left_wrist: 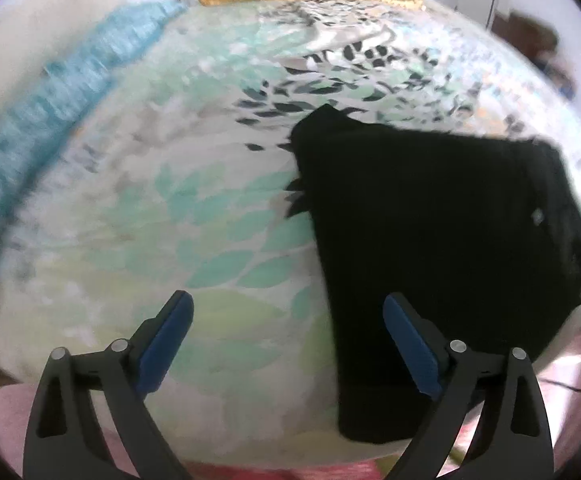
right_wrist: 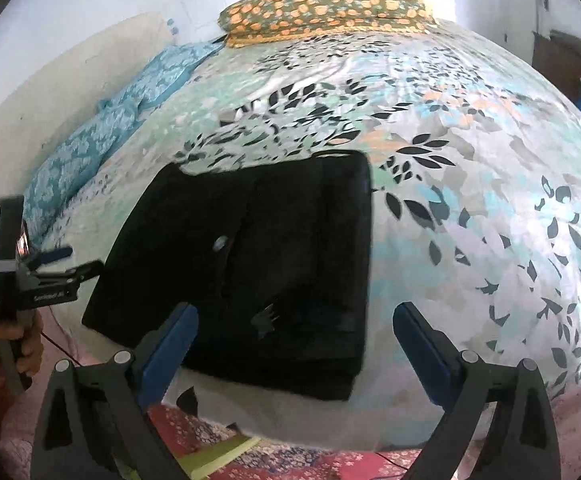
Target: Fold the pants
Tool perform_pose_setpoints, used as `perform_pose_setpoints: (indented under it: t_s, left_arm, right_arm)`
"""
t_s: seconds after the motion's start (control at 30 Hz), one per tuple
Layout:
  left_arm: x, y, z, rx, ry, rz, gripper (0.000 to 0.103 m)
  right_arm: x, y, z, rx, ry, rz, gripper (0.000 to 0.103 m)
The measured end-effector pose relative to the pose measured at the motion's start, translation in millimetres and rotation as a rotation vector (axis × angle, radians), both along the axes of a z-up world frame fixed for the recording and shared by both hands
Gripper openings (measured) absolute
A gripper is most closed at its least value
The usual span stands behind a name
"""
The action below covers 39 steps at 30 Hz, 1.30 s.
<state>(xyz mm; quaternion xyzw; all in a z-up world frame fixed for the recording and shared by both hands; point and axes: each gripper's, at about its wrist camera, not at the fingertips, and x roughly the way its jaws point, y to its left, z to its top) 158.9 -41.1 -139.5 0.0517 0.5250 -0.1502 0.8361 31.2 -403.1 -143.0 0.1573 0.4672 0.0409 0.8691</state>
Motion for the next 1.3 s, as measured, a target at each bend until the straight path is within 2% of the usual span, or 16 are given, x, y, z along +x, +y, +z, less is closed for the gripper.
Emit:
perform_pose_setpoints:
  t_s: [0.13,0.2,0.27,0.33,0.43,0.5,0.53,0.57,0.63,0.73,0.83,1.03,1.1,1.2,1.27,1.3]
  left_arm:
    - [37,32,-31,-0.31,0.236,0.058,0.097]
    - [49,34,-45,-0.399,0.311,0.046,0.097]
    - [54,32,-55,-0.421,0.344,0.041,0.1]
    - [56,28,-59,-0.464,0.37,0.048,0.1]
    - [50,16,-64,-0.548,0.437,0.005,0.099]
    - [42,1,-65,-0.502,0.433,-0.049,0.095]
    - [39,-5,-62,-0.462,0.401,-0.07,0.071]
    - [35,-11,-59,-0.466,0.391,-0.101,0.055]
    - [32,-17,-49,-0.447,0.37,-0.084,0.04]
    - [32,-25,-28,-0.412,0.319,-0.096,0.033]
    - [51,-26,-2,-0.457,0.26,-0.086,0.031]
    - [105,-36,29,-0.435,0.128,-0.052,0.033]
    - [120,-46,22,-0.378,0.1,-0.014,0.036]
    - [123,-52,-3,-0.255,0.115,0.042,0.045]
    - [111,-50,-15,-0.163,0.097,0.068,0.052]
    - [105,-46,-12,-0.151,0.063,0.067,0.059]
  right_arm:
    - [29,-33,-38,0.197,0.117,0.019,0.098]
    - [39,-39,-57,0.311,0.151,0.036,0.098]
    - [48,-37,-78,0.446,0.201,0.075,0.099]
    - [51,-31,-81,0.486,0.18,0.102,0.097]
    - [54,-18,-86,0.519,0.214,0.173,0.082]
    - [52,-16,-89,0.502,0.227,0.181,0.063]
    - [50,-20,-91,0.542,0.222,0.165,0.054]
    - [49,-23,-90,0.565,0.216,0.156,0.048]
    - [47,-19,-81,0.561,0.189,0.155,0.041]
    - [53,-9,-56,0.531,0.126,0.181,0.036]
    - [70,-3,-30,0.532,0.068,0.22,0.035]
    - [141,-8,-2,0.431,0.009,0.219,0.035]
    - [163,-9,-7,0.366,0.022,0.194,0.038]
    - [182,-19,-29,0.236,0.113,0.059,0.057]
    - [174,-28,-38,0.135,0.163,-0.051,0.09]
    - [162,-33,-36,0.12,0.151,-0.095,0.097]
